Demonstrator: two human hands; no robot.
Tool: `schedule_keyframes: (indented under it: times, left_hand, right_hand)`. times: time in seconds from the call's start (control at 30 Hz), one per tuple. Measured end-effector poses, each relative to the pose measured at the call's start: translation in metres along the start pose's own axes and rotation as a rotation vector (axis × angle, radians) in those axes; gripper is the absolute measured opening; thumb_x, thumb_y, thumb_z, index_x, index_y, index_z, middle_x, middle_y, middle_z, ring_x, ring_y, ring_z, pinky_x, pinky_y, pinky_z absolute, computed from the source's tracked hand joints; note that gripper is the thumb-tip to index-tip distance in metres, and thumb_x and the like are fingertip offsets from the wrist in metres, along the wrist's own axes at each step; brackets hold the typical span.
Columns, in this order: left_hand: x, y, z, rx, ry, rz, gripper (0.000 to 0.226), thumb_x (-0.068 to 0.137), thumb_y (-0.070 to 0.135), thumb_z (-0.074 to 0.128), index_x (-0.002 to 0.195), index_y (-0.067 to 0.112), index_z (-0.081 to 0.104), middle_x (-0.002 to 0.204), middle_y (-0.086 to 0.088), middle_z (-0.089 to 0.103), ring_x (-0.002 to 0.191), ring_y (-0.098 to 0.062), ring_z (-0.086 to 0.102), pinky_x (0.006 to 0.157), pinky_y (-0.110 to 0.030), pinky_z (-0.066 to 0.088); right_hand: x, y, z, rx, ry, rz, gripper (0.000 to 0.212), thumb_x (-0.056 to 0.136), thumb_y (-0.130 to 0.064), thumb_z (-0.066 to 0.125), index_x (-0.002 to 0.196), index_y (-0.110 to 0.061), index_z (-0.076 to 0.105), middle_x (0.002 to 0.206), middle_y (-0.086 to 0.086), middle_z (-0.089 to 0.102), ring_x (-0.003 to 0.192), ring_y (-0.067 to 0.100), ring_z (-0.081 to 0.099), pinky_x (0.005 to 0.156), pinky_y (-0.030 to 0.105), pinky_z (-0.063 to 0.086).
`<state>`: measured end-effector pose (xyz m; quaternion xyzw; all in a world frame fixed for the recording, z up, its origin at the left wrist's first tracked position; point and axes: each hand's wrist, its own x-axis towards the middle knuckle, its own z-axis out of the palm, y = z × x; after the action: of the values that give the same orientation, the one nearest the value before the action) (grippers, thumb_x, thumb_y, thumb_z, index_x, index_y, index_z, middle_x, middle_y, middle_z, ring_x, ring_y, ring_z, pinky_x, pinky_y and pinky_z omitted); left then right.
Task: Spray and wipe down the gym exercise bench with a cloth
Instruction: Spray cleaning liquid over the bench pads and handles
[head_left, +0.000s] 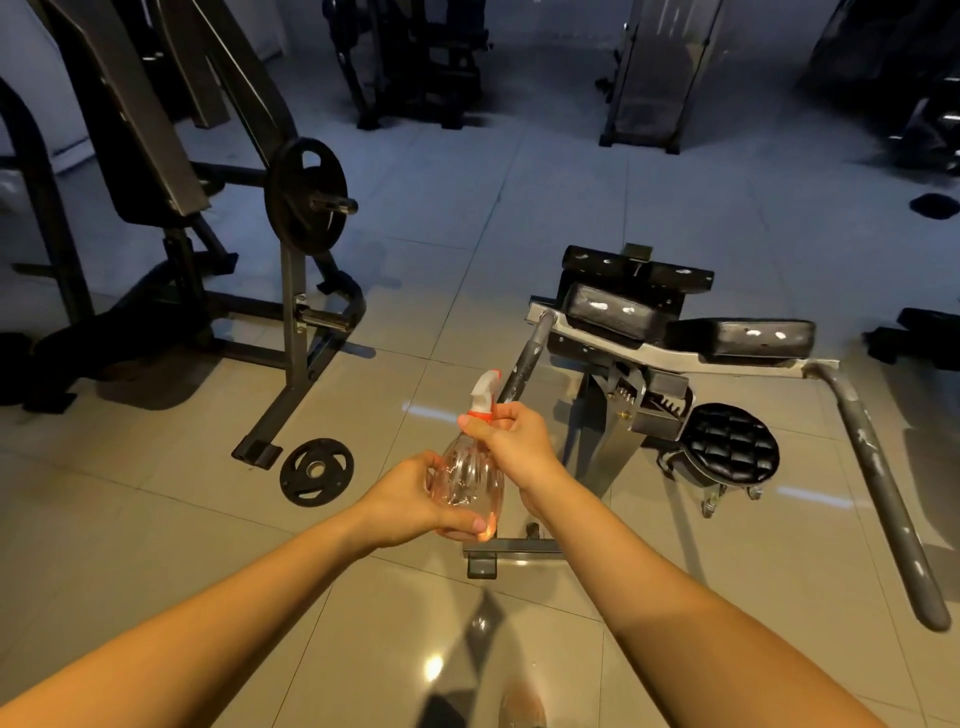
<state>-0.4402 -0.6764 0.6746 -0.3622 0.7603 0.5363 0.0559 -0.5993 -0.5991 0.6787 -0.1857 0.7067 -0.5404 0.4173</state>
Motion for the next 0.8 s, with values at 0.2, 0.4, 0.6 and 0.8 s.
schedule_keyframes:
  times: [0.2,0.4,0.6,0.8]
  left_hand:
    - [-0.005,-0.006,-0.009,-0.013,0.018,-0.018,0.062,0.066,0.034,0.096,0.117,0.022,0.064,0.1,0.002,0.076,0.09,-0.006,0.072,0.074,-0.015,0.053]
    - [-0.028,-0.03,-0.034,-0.061,0.039,-0.048,0.07,0.064,0.029,0.098,0.124,0.027,0.062,0.109,0.004,0.076,0.1,-0.01,0.073,0.091,-0.029,0.059]
    - [-0.058,-0.057,-0.031,-0.087,0.01,-0.076,0.076,0.057,0.039,0.1,0.122,0.024,0.063,0.108,0.0,0.076,0.099,-0.015,0.073,0.092,-0.032,0.058]
    - [-0.092,-0.092,-0.007,-0.141,0.021,-0.114,0.074,0.058,0.03,0.1,0.12,0.022,0.062,0.107,-0.001,0.076,0.096,-0.013,0.074,0.085,-0.027,0.058]
  right_hand:
    - [0.011,0.01,0.016,-0.051,0.083,-0.014,0.036,0.079,-0.039,0.084,0.094,-0.015,0.062,0.084,0.001,0.068,0.086,0.027,0.071,0.085,0.047,0.06]
    - [-0.004,0.004,0.051,-0.043,0.016,-0.041,0.028,0.081,-0.036,0.085,0.091,-0.028,0.06,0.095,0.001,0.073,0.091,0.02,0.072,0.09,0.048,0.059]
    - [-0.027,0.021,0.071,-0.111,0.013,-0.012,0.036,0.075,-0.041,0.087,0.088,-0.02,0.062,0.088,0.005,0.074,0.084,0.022,0.074,0.085,0.049,0.06]
    - [-0.06,0.055,0.09,-0.118,-0.041,0.053,0.038,0.075,-0.037,0.087,0.097,-0.018,0.063,0.093,0.006,0.075,0.087,0.023,0.074,0.087,0.049,0.06]
